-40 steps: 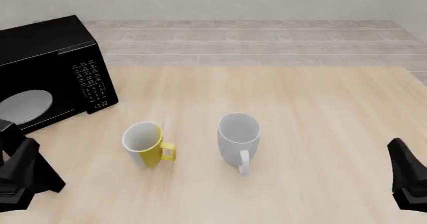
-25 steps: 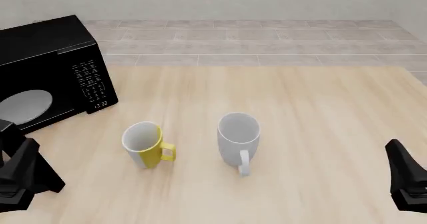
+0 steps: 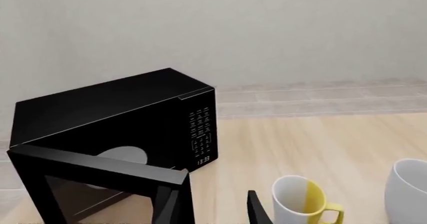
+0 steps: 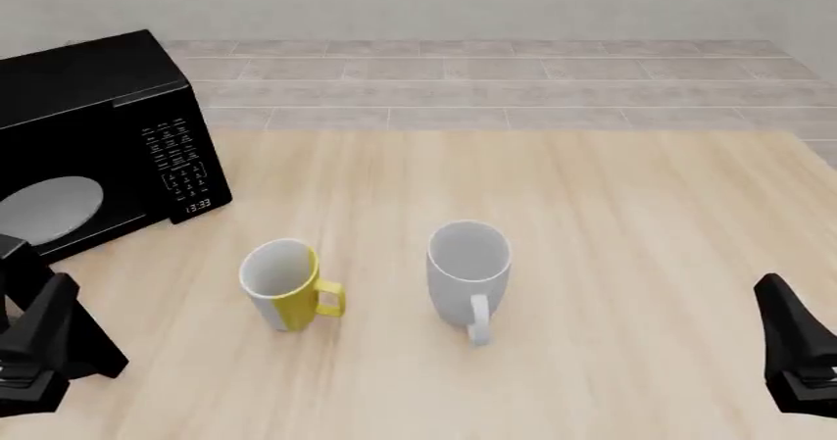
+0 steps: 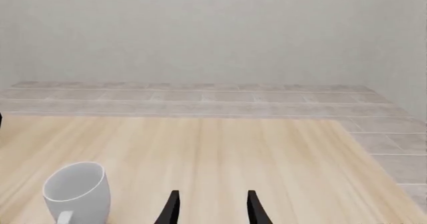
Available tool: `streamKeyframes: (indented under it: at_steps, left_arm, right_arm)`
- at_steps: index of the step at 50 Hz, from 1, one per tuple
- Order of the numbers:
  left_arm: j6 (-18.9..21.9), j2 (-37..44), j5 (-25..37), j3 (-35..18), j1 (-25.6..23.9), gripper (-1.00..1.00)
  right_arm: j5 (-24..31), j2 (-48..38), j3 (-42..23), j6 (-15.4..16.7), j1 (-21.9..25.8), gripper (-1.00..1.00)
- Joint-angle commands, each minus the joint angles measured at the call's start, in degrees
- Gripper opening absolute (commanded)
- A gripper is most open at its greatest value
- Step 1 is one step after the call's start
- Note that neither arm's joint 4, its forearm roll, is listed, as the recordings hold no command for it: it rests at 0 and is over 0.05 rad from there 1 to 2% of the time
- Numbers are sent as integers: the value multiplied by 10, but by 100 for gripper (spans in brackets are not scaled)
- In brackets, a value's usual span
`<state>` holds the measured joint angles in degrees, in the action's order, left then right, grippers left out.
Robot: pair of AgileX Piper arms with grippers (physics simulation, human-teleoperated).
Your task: Close the microwave.
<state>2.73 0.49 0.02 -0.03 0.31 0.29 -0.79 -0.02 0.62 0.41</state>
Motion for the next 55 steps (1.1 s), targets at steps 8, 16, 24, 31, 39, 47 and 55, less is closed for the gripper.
streamKeyframes:
  at_steps: [8, 16, 24, 31, 39, 47, 55]
  left_arm:
    - [-2, 23, -9, 0, 4, 100]
    - [-12, 106, -76, 0, 7, 100]
    - [-18, 170, -148, 0, 21, 100]
    - [-19, 249, -207, 0, 24, 100]
    - [-17, 323, -270, 0, 35, 100]
    - [-14, 397, -331, 0, 52, 100]
    - [-14, 426, -353, 0, 52, 100]
  right_arm:
    - [1, -5, 0, -1, 2, 100]
    - [-2, -8, 0, 4, 2, 100]
    - [-6, -16, 0, 2, 6, 100]
    - [-9, -22, 0, 1, 7, 100]
    - [-2, -14, 0, 10, 5, 100]
    - [-5, -16, 0, 9, 5, 100]
    - [-13, -26, 0, 10, 7, 100]
